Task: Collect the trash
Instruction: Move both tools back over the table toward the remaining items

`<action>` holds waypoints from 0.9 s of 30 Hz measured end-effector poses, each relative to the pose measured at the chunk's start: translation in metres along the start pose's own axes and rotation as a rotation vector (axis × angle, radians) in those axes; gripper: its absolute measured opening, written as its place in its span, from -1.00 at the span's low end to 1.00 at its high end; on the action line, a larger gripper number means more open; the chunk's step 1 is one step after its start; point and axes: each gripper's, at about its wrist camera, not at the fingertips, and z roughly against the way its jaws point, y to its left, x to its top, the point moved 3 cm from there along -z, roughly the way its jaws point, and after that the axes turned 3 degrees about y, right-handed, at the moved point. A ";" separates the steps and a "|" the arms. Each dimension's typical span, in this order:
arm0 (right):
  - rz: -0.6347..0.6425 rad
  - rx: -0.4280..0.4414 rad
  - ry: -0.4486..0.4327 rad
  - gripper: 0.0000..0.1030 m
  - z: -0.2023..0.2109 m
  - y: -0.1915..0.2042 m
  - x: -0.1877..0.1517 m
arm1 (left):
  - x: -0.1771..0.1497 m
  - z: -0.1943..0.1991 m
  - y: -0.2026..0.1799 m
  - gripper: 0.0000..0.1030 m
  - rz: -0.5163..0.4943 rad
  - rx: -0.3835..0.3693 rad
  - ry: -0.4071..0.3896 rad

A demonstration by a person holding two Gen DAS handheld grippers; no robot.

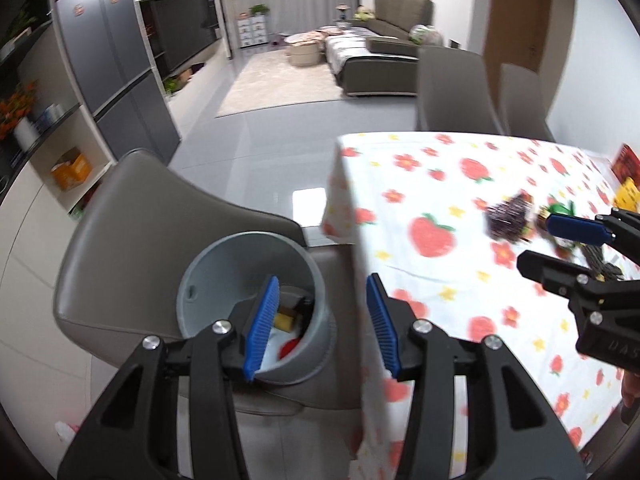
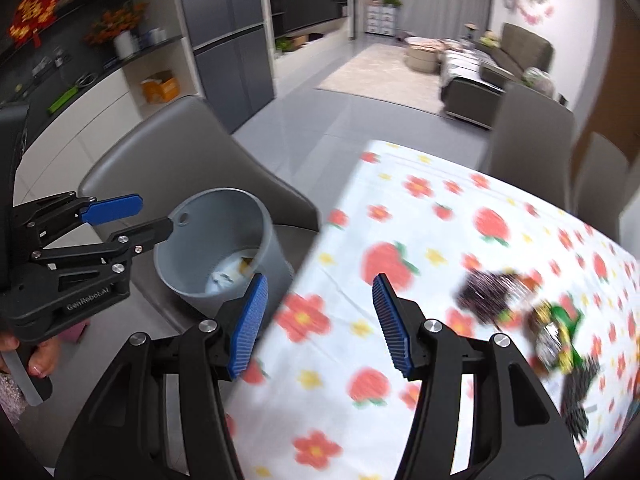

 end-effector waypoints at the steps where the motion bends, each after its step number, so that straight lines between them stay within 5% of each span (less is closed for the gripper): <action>1: -0.016 -0.013 -0.001 0.03 0.006 -0.010 -0.007 | 0.000 0.002 -0.011 -0.10 -0.011 -0.012 0.000; 16: -0.323 -0.255 0.023 0.04 0.101 -0.207 -0.157 | -0.017 0.020 -0.243 -0.10 -0.245 -0.235 0.015; 27: -0.461 -0.318 0.061 0.17 0.126 -0.293 -0.247 | -0.048 0.019 -0.364 -0.10 -0.356 -0.314 0.060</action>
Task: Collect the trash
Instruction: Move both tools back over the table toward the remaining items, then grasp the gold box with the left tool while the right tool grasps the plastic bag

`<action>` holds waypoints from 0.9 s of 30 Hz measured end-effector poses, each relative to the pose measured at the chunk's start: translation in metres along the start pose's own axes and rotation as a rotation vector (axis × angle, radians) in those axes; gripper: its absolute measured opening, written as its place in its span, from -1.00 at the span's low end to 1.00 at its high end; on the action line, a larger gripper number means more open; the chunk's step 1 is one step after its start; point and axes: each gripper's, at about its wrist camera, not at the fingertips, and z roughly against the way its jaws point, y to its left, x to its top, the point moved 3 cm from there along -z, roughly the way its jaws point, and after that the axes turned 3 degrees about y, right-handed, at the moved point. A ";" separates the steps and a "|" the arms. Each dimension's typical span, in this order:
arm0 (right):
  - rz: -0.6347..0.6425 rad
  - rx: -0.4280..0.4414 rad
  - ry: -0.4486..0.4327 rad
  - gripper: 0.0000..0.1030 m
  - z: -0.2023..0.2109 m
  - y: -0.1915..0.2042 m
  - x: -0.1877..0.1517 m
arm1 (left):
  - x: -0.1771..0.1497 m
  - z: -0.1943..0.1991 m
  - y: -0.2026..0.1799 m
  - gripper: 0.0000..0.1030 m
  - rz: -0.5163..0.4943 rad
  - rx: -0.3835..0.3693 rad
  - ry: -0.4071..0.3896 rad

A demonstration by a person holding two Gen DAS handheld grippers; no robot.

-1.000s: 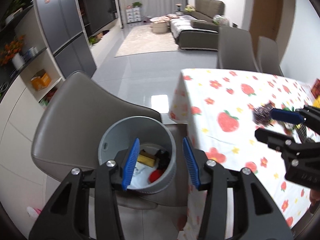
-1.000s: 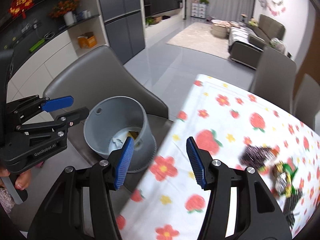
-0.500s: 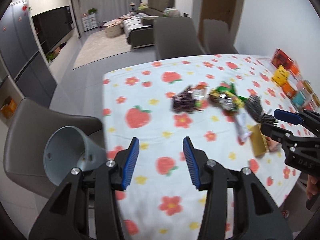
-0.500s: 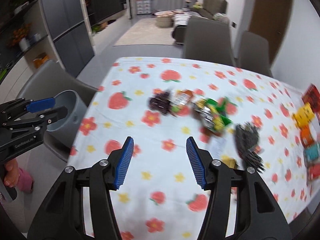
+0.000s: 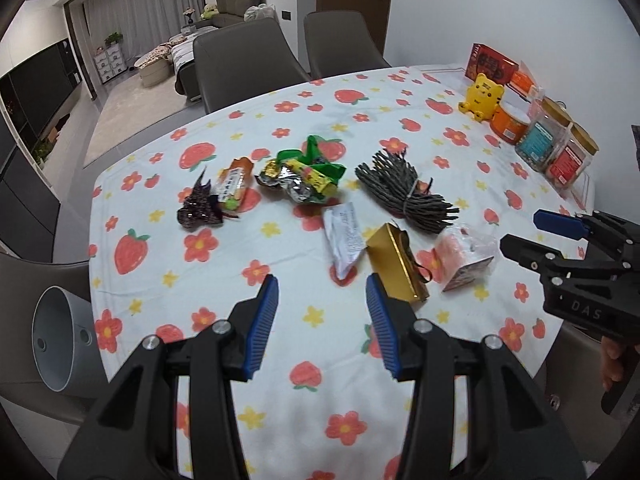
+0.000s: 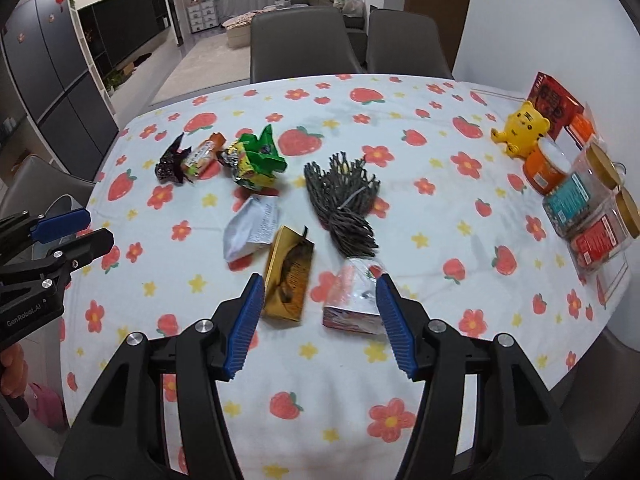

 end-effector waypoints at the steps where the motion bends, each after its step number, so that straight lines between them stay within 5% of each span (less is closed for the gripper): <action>1: -0.005 -0.001 0.003 0.17 -0.001 -0.006 -0.002 | -0.001 -0.004 -0.007 -0.10 -0.002 -0.005 0.007; 15: -0.052 0.023 0.072 0.30 -0.054 -0.040 -0.017 | 0.000 -0.059 -0.063 -0.09 -0.026 -0.061 0.082; 19: -0.046 0.033 0.082 0.35 -0.065 -0.040 -0.016 | 0.000 -0.070 -0.068 0.20 -0.019 -0.063 0.082; 27: -0.031 0.039 0.105 0.36 -0.083 -0.037 -0.014 | -0.002 -0.087 -0.068 0.22 -0.023 -0.046 0.107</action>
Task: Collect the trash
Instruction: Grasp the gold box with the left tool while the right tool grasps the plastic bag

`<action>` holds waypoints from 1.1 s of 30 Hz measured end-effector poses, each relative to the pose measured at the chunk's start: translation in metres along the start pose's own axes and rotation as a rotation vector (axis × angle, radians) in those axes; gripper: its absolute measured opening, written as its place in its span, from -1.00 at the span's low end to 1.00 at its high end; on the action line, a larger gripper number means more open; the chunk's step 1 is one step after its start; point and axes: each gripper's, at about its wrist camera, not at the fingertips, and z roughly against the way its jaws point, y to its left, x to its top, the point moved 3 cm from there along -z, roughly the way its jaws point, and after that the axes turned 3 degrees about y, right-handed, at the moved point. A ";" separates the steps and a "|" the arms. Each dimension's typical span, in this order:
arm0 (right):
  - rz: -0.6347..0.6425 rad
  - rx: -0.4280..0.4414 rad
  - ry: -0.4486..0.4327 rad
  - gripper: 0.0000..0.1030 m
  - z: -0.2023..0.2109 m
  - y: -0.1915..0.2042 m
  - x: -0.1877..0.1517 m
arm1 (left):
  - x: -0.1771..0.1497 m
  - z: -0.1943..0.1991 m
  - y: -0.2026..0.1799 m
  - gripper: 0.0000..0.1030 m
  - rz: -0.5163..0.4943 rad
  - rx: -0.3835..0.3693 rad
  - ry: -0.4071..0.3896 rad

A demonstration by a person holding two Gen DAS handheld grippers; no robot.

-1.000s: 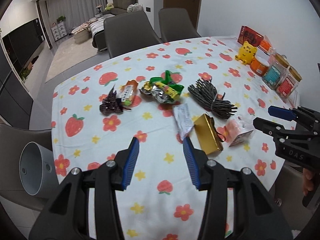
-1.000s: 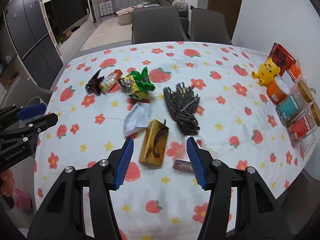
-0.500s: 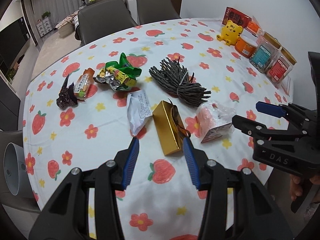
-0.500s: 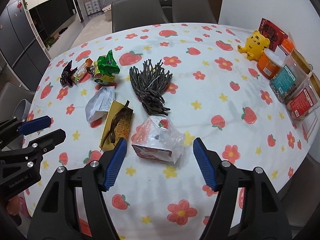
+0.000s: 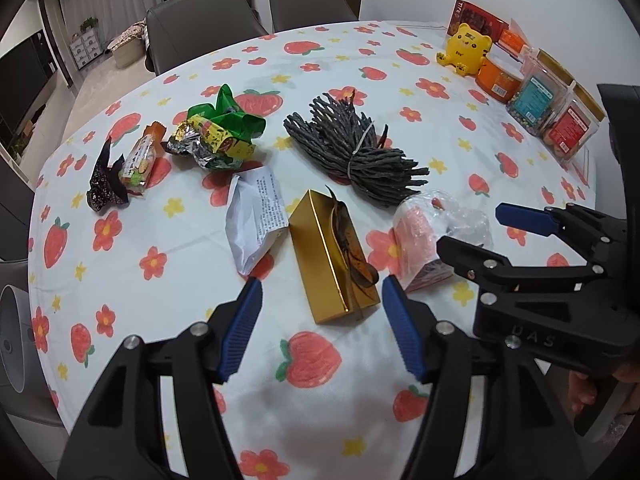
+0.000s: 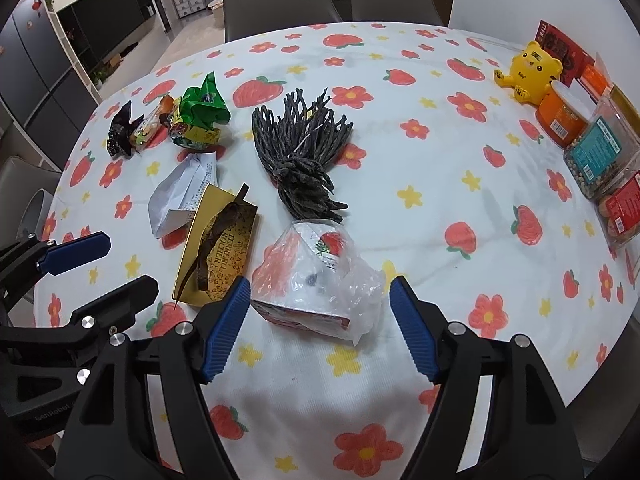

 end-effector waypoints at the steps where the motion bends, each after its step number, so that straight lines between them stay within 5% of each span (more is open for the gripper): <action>1: 0.002 -0.001 0.004 0.36 -0.003 0.001 0.000 | 0.000 -0.002 0.000 0.22 0.001 0.001 0.003; 33: 0.044 -0.067 0.054 0.48 -0.037 -0.009 -0.003 | -0.001 -0.056 0.003 0.22 0.033 -0.032 0.091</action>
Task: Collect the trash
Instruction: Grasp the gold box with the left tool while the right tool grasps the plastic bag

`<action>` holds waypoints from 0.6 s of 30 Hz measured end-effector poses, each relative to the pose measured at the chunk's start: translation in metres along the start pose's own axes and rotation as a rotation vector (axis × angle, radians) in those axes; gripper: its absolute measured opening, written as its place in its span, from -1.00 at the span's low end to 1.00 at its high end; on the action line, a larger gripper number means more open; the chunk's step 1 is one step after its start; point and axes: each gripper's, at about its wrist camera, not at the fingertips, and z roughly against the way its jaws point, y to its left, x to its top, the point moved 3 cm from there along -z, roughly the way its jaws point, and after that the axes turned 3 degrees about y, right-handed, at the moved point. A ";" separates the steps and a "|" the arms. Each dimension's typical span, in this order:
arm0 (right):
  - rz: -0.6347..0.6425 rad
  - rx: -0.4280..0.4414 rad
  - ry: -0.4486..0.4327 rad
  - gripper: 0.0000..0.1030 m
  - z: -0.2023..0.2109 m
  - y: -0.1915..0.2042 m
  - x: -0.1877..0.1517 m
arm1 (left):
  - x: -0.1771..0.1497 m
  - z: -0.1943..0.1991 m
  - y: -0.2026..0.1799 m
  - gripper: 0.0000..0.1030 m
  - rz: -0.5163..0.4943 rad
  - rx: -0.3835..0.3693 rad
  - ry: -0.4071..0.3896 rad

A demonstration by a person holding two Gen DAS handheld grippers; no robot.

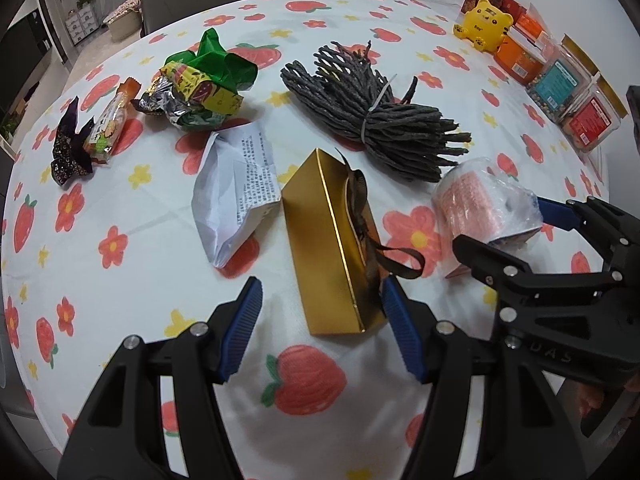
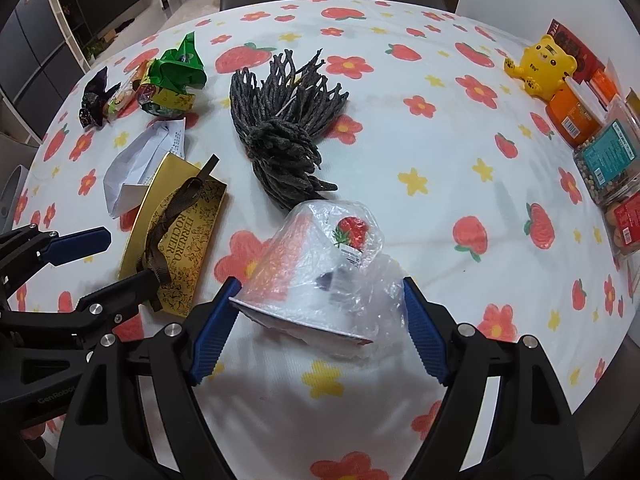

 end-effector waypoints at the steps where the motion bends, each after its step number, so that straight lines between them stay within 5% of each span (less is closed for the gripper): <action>1: 0.002 -0.006 0.000 0.48 0.000 -0.001 0.000 | 0.000 -0.002 -0.001 0.22 -0.001 -0.003 0.005; 13: 0.004 -0.031 0.009 0.48 -0.008 -0.010 0.000 | -0.002 -0.020 -0.002 0.27 0.018 -0.067 0.035; 18: 0.020 -0.023 -0.005 0.34 -0.003 -0.009 0.000 | -0.003 -0.021 -0.005 0.11 0.001 -0.054 0.033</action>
